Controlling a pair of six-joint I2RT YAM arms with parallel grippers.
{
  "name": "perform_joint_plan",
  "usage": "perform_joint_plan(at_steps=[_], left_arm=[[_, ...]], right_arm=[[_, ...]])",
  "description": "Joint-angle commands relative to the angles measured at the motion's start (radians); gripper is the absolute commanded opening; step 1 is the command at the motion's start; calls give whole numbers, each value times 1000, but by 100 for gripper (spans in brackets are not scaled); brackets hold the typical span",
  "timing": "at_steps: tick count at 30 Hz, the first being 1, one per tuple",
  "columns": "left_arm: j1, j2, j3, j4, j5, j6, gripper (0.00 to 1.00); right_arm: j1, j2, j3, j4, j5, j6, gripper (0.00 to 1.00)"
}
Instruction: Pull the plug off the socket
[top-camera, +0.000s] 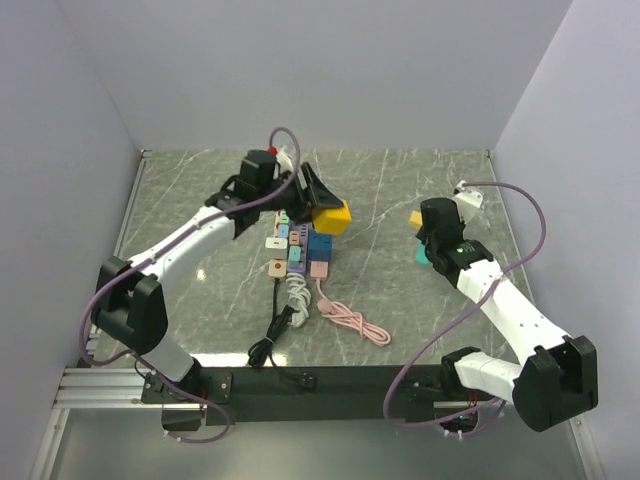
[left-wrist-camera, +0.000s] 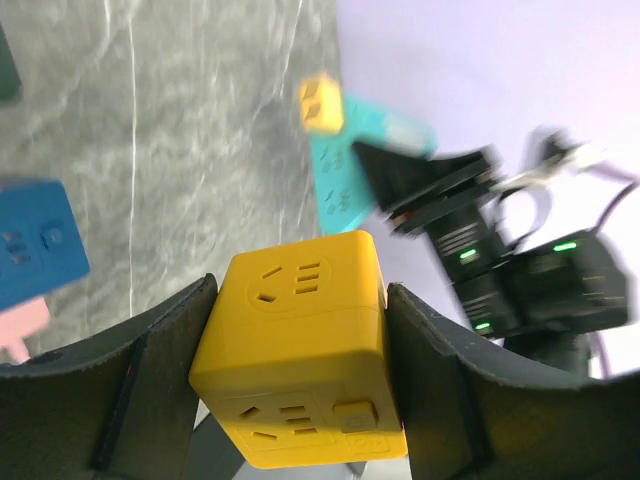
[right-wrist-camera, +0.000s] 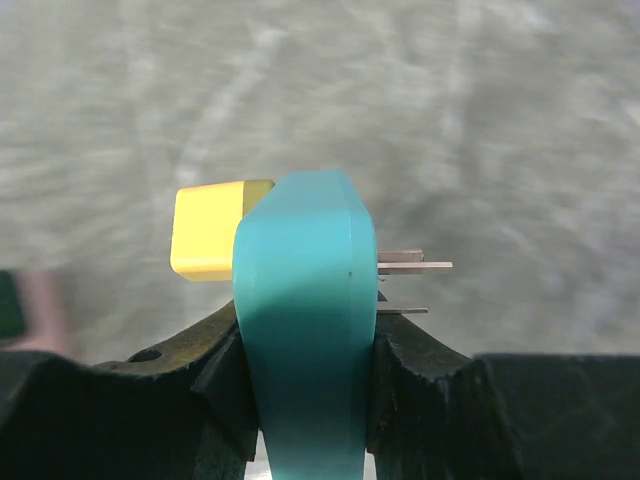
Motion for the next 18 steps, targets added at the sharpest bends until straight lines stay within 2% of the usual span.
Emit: perform_joint_plan(at_steps=[1, 4, 5, 7, 8, 13, 15, 17, 18], left_arm=[[20, -52, 108, -57, 51, 50, 0], [79, -80, 128, -103, 16, 123, 0], [104, -86, 135, -203, -42, 154, 0], [194, -104, 123, -296, -152, 234, 0], [227, -146, 99, -342, -271, 257, 0], [569, -279, -165, -313, -424, 303, 0], [721, -313, -231, -274, -428, 309, 0], [800, -325, -323, -240, -437, 314, 0], [874, -321, -344, -221, -422, 314, 0]], right_arm=[[-3, -14, 0, -58, 165, -55, 0], [-11, -38, -14, -35, 107, -54, 0], [-12, -46, -14, -33, 91, -44, 0], [-17, -66, -3, -44, 49, -31, 0], [-18, -75, 1, -47, 30, -29, 0], [-21, -152, 1, -30, -117, -24, 0], [-26, -185, -9, -25, -191, -14, 0], [-26, -202, -16, -12, -246, -6, 0], [-26, -210, -16, -10, -289, -1, 0]])
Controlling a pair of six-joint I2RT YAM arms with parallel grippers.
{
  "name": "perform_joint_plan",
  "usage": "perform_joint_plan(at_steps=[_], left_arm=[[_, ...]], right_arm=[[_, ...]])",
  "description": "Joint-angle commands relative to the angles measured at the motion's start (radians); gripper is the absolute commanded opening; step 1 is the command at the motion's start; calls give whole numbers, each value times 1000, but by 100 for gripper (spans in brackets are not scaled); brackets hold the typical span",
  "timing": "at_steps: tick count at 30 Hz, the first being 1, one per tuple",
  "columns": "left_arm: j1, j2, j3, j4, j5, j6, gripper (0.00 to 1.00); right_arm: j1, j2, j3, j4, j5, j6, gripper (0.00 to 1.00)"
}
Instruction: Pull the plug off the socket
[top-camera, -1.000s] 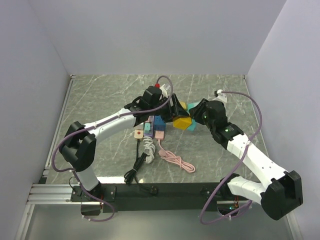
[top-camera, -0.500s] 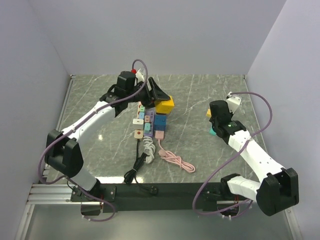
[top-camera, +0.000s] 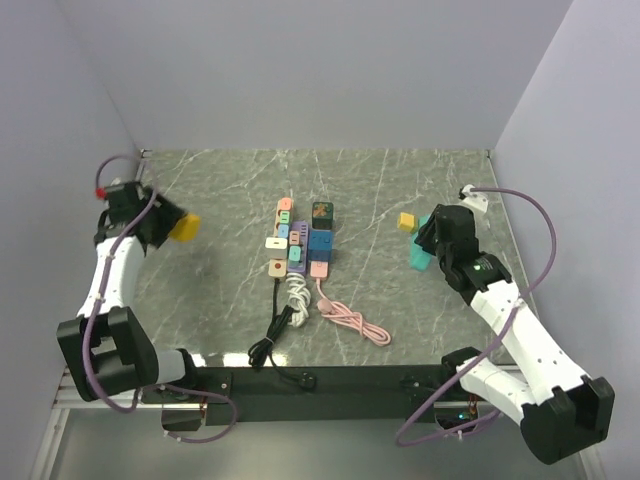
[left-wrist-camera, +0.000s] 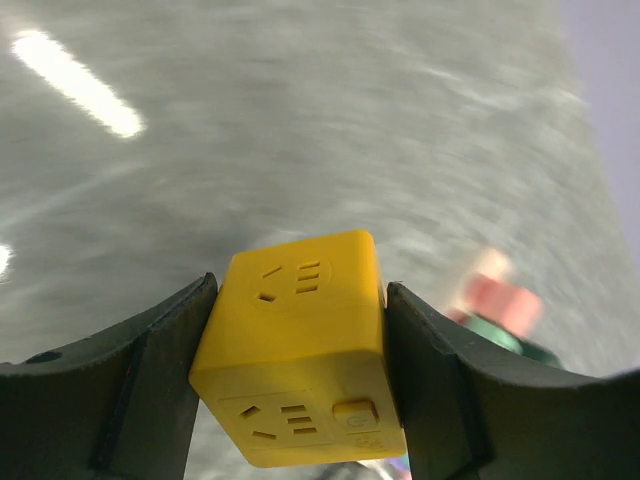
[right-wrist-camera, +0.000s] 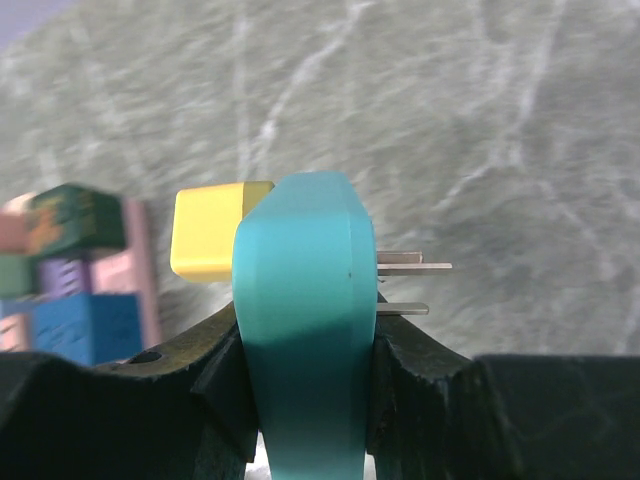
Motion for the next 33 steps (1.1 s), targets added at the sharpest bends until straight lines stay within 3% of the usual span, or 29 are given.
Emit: perform_joint_plan(at_steps=[1, 9, 16, 23, 25, 26, 27, 28, 31, 33], left_arm=[[113, -29, -98, 52, -20, 49, 0], [264, 32, -187, 147, -95, 43, 0], [273, 105, -232, 202, -104, 6, 1], [293, 138, -247, 210, -134, -25, 15], [296, 118, -243, 195, -134, -34, 26], [296, 110, -240, 190, -134, -39, 40], [294, 101, -235, 181, -134, -45, 47], [296, 78, -236, 162, -134, -49, 63], [296, 22, -230, 109, -134, -59, 89], [296, -14, -227, 78, -134, -60, 98]], right_arm=[[-8, -47, 7, 70, -146, 24, 0], [-10, -55, 4, 108, -280, 36, 0], [-5, -36, -7, 147, -359, 53, 0], [-9, -22, -2, 171, -401, 58, 0], [-8, -19, -1, 173, -407, 59, 0], [-9, -19, 3, 173, -409, 58, 0], [-9, -18, 3, 173, -412, 58, 0], [-7, -16, 4, 174, -415, 59, 0], [-8, -13, 16, 174, -422, 59, 0], [-9, -10, 29, 171, -422, 56, 0]])
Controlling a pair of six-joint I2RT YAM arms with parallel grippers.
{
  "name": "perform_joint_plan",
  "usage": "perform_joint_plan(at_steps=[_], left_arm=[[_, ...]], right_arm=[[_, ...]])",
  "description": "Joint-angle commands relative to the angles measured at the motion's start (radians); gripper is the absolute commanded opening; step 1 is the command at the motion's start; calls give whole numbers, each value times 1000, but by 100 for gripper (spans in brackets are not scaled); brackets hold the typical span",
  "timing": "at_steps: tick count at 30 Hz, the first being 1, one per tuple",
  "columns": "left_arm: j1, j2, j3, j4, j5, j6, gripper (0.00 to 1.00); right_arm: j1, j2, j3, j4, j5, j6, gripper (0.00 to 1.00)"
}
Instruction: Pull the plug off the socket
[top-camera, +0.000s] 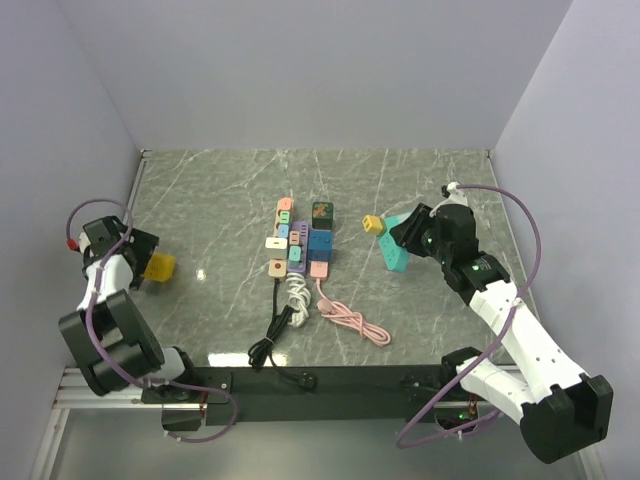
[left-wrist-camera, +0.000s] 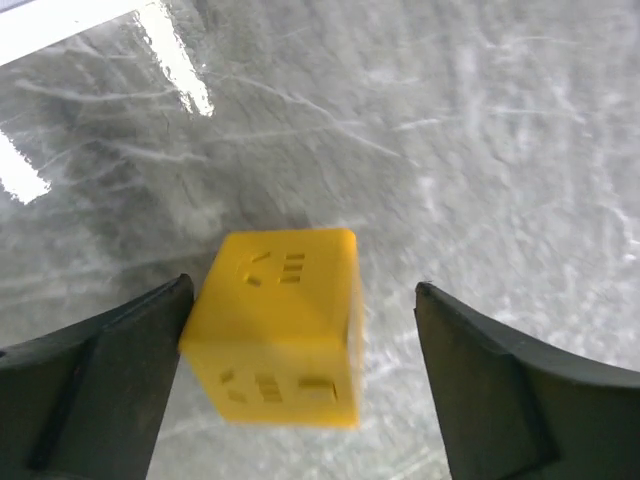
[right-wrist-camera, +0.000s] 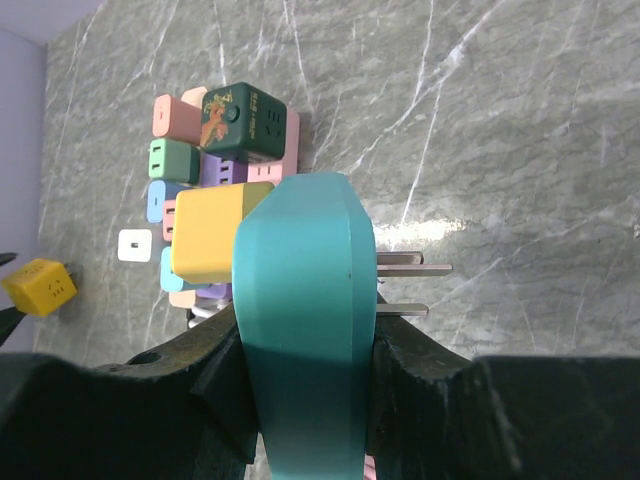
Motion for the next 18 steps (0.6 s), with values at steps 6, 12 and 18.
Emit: perform_joint_plan(at_steps=[6, 12, 18], left_arm=[[3, -250, 17, -182, -12, -43, 99], [-72, -411, 71, -302, -29, -65, 99], [-325, -370, 57, -92, 362, -120, 99]], right_arm=[[-6, 12, 68, 59, -14, -13, 0], [-7, 27, 100, 30, -20, -31, 0], [-6, 50, 94, 45, -93, -56, 0]])
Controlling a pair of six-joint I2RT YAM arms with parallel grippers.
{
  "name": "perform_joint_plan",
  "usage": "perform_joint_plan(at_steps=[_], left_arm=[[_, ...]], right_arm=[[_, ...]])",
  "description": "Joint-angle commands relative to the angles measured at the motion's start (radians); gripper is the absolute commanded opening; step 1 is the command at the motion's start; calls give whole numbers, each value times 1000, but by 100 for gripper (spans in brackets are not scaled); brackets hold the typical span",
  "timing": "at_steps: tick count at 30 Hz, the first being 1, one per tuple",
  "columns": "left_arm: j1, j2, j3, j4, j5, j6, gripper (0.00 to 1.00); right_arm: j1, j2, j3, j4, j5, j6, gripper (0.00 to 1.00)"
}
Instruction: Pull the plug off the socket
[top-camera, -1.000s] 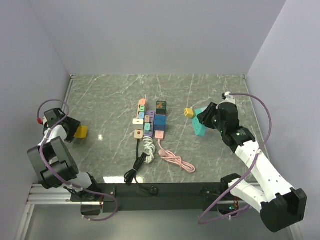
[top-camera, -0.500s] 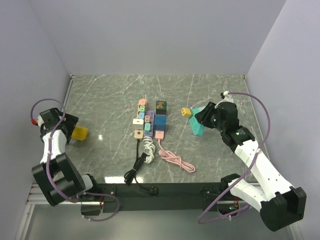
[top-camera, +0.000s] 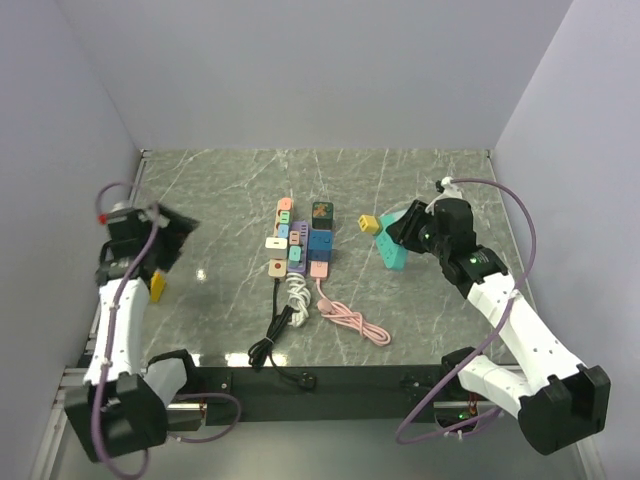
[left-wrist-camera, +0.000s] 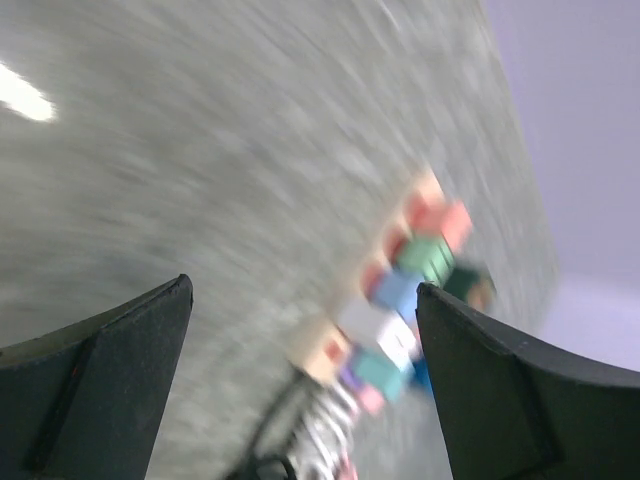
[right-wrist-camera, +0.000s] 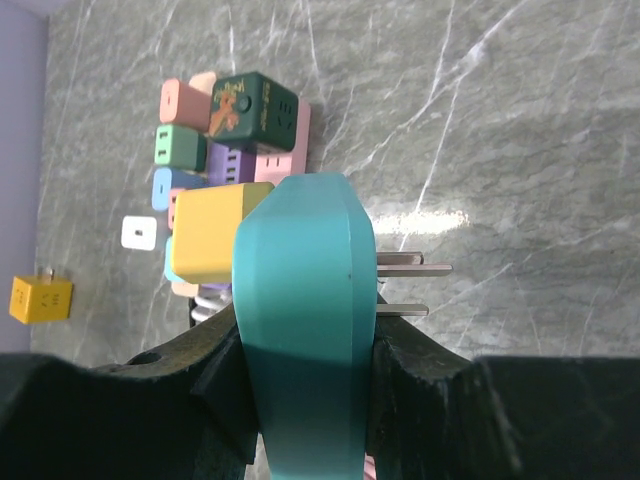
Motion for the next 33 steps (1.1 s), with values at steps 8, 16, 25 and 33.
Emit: perform_joint_plan(at_steps=[8, 16, 25, 33], left_arm=[[-605, 230, 171, 347, 133, -204, 99], [-877, 525, 381, 403, 73, -281, 100], [-1000, 669, 526, 346, 12, -372, 99], [-1026, 723, 575, 312, 27, -404, 92]], right_arm=[[14, 28, 45, 97, -167, -30, 0], [82, 18, 26, 92, -127, -14, 0], [129, 24, 49, 81, 5, -5, 0], [148, 25, 51, 112, 95, 1, 0]])
